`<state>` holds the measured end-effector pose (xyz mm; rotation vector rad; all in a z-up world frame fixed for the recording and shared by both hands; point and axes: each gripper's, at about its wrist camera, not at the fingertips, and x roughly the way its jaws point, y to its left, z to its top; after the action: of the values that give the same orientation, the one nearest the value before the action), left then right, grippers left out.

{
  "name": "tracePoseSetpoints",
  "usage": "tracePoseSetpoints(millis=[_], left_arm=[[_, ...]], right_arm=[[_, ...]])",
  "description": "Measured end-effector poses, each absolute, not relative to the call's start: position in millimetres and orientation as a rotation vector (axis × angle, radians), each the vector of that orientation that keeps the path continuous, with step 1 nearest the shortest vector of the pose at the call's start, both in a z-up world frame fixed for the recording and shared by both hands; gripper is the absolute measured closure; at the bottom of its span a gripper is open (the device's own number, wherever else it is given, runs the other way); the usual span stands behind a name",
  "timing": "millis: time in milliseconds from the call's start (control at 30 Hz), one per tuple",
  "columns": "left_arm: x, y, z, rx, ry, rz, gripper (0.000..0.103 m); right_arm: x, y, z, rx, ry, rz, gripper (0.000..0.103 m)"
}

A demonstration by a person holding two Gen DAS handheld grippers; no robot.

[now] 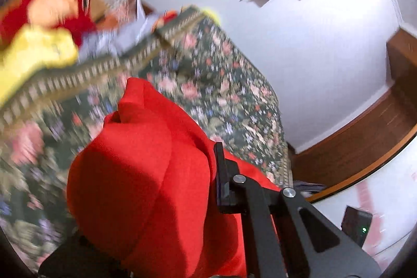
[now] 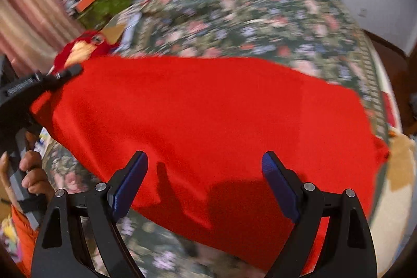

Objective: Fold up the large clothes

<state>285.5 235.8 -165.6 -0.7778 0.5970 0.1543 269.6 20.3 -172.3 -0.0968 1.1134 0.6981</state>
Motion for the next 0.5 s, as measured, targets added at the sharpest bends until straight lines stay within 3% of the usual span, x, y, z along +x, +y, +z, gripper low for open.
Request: tracePoseSetpoints(millis=[233,500], left_arm=[[285,210,-133,-0.583,0.564,0.183,0.096],[319,154,-119,-0.576,0.603,0.053,0.097]], right_arm=[[256,68,-214,-0.235,1.168,0.784,0.015],[244,-13,-172,-0.148,1.06,0.735,0.015]])
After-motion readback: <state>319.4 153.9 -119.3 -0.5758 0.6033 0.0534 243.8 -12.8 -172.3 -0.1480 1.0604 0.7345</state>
